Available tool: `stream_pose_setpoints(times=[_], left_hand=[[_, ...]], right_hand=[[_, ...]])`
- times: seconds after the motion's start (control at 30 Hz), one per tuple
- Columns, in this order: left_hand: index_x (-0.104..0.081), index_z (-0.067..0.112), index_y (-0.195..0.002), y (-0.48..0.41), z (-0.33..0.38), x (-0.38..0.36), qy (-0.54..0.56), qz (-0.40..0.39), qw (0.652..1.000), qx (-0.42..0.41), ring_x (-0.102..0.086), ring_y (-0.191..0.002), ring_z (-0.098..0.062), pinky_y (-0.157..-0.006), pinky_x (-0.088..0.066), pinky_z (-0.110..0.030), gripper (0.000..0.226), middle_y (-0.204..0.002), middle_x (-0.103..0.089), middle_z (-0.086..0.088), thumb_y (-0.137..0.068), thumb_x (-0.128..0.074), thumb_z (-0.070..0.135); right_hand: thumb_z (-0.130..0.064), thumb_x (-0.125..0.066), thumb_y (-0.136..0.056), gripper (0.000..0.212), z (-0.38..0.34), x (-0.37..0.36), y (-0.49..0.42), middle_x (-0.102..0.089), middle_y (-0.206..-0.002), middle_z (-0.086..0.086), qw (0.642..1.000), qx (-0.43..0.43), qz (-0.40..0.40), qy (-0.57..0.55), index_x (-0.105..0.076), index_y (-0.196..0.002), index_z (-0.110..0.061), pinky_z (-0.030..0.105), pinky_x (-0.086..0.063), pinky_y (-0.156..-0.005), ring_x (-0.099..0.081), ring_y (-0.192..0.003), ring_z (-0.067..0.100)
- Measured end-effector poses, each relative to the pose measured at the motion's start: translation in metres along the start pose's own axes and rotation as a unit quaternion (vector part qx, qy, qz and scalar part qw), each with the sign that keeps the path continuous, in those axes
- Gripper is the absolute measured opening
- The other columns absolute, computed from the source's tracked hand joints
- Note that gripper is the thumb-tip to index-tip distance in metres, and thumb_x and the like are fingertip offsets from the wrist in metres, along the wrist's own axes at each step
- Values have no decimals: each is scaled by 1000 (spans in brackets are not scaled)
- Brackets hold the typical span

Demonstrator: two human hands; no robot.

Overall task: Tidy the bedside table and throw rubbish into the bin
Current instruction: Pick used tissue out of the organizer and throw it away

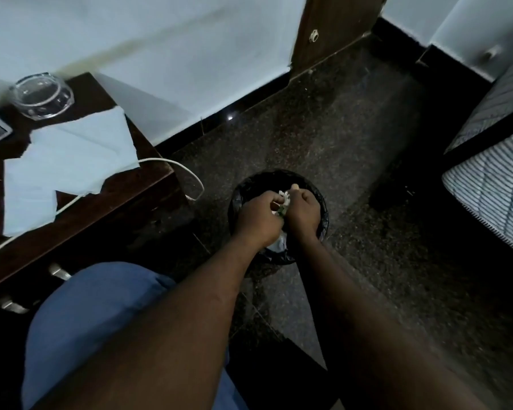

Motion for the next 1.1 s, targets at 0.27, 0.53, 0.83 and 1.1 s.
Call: stream_pose_setpoints(times=[0.27, 0.53, 0.83, 1.1], left_hand=[[-61, 22, -131, -31, -15, 10, -243, -1, 968, -60, -63, -111, -30, -92, -53, -38, 37, -122, -68, -8, -93, -62, 24], [-57, 19, -140, -27, -25, 25, -268, -44, 961, -51, -59, -123, -33, -102, -50, -41, 50, -135, -63, -12, -91, -65, 19], [-58, 21, -141, 9, -5, 51, -280, -11, 956, -91, -57, -125, -29, -101, -49, -40, 46, -139, -60, -9, -96, -63, 23], [-70, 24, -113, 75, 18, 91, -302, 113, 940, -111, -65, -102, -28, -80, -52, -39, 22, -112, -68, -5, -93, -60, 24]], right_hand=[[-31, -44, -94, 33, 13, -11, -24, -64, -124, 2, 983, 111, -46, 141, -72, -110, -25, 36, -50, -97, -60, -112, 17], [-15, -49, -90, 37, 27, -4, -15, -72, -123, 9, 965, 85, -63, 239, -71, -120, -15, 34, -47, -95, -63, -115, 27], [-14, -56, -91, 28, 15, -4, 22, -75, -116, 8, 946, 135, -56, 290, -73, -112, -18, 35, -52, -91, -67, -110, 27], [-24, -58, -92, 17, -30, -7, 87, -75, -93, -6, 922, 260, -110, 264, -75, -95, -24, 41, -59, -78, -69, -87, 15]])
Point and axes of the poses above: each hand's wrist, its own y-axis away from the middle knuckle, its own x-axis out of the back of the hand, z = x × y, the point moved 1 cm from there along -y, towards the middle knuckle
